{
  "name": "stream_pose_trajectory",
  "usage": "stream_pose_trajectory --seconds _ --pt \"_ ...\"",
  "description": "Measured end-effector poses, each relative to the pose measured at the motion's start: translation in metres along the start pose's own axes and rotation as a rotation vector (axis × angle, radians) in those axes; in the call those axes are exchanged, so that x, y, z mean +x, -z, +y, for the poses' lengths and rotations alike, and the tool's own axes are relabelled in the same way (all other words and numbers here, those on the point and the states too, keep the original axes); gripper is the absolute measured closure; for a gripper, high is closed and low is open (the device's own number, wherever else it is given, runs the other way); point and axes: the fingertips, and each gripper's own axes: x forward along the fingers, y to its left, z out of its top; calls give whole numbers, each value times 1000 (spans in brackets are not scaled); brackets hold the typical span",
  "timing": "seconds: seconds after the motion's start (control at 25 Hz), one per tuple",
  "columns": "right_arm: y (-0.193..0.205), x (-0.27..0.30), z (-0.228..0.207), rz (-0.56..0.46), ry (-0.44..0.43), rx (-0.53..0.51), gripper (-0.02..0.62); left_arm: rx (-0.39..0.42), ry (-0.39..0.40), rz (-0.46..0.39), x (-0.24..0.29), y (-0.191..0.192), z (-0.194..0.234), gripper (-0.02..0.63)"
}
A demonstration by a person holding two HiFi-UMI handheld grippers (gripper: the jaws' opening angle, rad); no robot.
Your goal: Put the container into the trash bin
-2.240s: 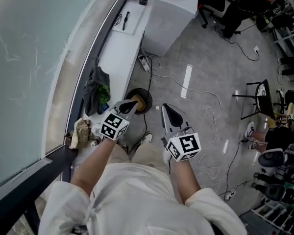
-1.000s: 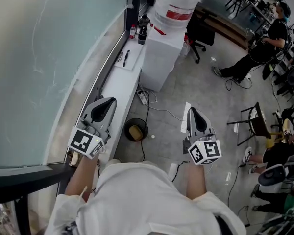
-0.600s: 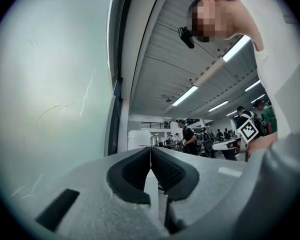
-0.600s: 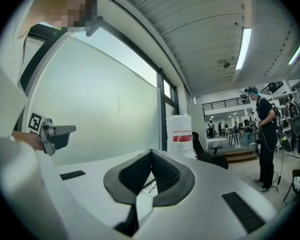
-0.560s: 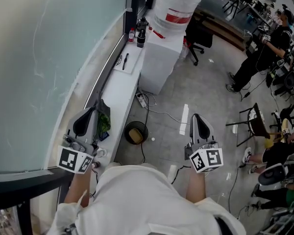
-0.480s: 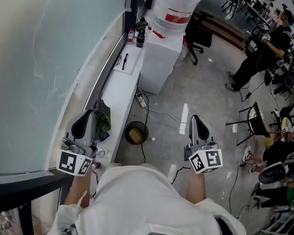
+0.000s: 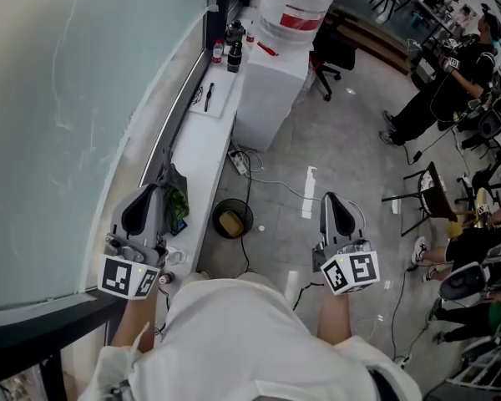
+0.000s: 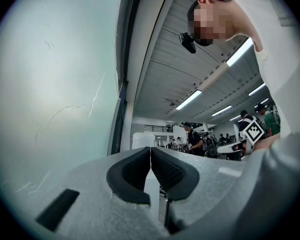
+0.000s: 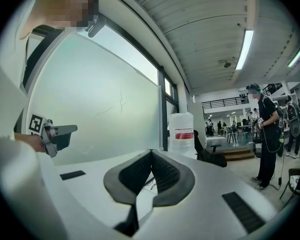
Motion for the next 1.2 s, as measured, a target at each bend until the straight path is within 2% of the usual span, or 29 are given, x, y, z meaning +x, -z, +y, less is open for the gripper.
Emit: stream_pose_trajectory --seconds 0.6,0.8,1.2 --pt "0 6 27 13 -7 -10 594 -37 37 -4 -4 7 6 586" --pt "1 7 38 24 -16 -87 594 -43 41 -3 -5 9 10 586" --pt "2 11 44 21 -20 -106 594 -48 58 -2 -3 13 9 587"
